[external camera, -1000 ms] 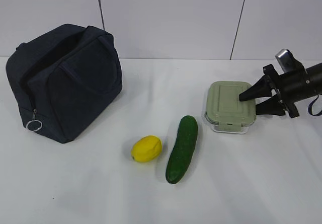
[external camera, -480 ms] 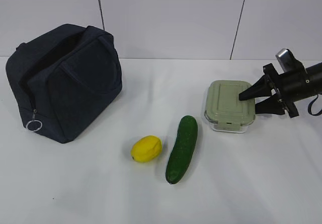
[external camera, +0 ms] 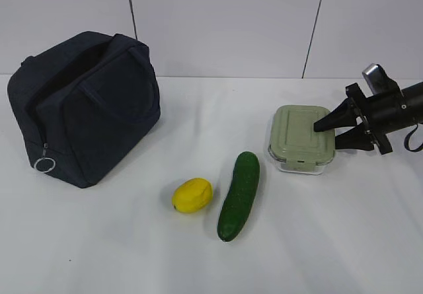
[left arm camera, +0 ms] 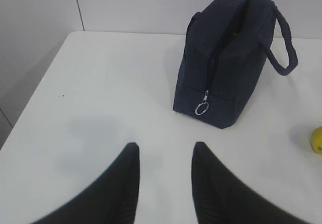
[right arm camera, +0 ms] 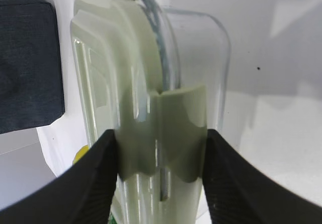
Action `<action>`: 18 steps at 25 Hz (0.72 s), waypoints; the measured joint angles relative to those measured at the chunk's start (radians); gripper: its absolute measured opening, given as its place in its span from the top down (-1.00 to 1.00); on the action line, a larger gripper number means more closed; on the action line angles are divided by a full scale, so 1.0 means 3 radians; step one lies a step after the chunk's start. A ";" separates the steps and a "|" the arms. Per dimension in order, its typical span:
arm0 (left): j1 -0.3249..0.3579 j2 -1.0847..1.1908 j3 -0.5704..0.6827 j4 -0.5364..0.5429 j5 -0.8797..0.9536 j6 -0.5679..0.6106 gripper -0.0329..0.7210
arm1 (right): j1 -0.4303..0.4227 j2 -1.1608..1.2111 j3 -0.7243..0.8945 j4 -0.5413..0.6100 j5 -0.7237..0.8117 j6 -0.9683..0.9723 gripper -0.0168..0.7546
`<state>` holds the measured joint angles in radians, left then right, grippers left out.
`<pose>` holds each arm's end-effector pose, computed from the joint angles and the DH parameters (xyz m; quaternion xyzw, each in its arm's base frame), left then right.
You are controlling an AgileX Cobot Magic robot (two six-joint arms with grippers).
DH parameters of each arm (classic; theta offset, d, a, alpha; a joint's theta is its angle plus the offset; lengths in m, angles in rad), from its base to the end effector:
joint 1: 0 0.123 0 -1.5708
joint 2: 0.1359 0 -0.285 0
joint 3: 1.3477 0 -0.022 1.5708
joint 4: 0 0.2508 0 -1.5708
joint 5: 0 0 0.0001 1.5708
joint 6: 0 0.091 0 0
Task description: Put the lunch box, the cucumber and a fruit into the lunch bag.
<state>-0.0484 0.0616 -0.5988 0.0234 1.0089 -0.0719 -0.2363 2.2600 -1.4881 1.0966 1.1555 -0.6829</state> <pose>-0.0044 0.0020 0.3092 -0.0101 0.8291 -0.0219 0.5586 0.4275 -0.0267 0.1222 0.0784 0.8850 0.4491 0.0944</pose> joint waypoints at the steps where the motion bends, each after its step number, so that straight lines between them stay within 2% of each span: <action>1: 0.0000 0.0124 -0.0029 0.0002 -0.0043 -0.0023 0.28 | 0.0000 0.0000 0.0000 0.0000 0.0000 0.0000 -0.07; 5: 0.0000 0.0717 -0.0231 0.0028 -0.0396 -0.0055 0.27 | 0.0000 0.0000 0.0000 0.0000 0.0000 0.0000 -0.07; 10: 0.0000 0.1536 -0.0596 0.0175 -0.1219 -0.0060 0.27 | 0.0000 0.0000 0.0000 0.0028 0.0000 0.0000 -0.07; 13: 0.0000 0.2084 -0.0847 0.0174 -0.1475 -0.0060 0.26 | 0.0000 0.0000 0.0000 0.0042 0.0000 0.0000 -0.07; 18: 0.0000 0.2892 -0.1296 0.0052 -0.1610 -0.0060 0.08 | 0.0000 0.0000 0.0000 0.0049 0.0000 0.0005 -0.07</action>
<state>-0.0484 0.9293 -0.9875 0.0390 0.5260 -0.0900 -0.2363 2.2600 -1.4881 1.1112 1.1555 -0.6813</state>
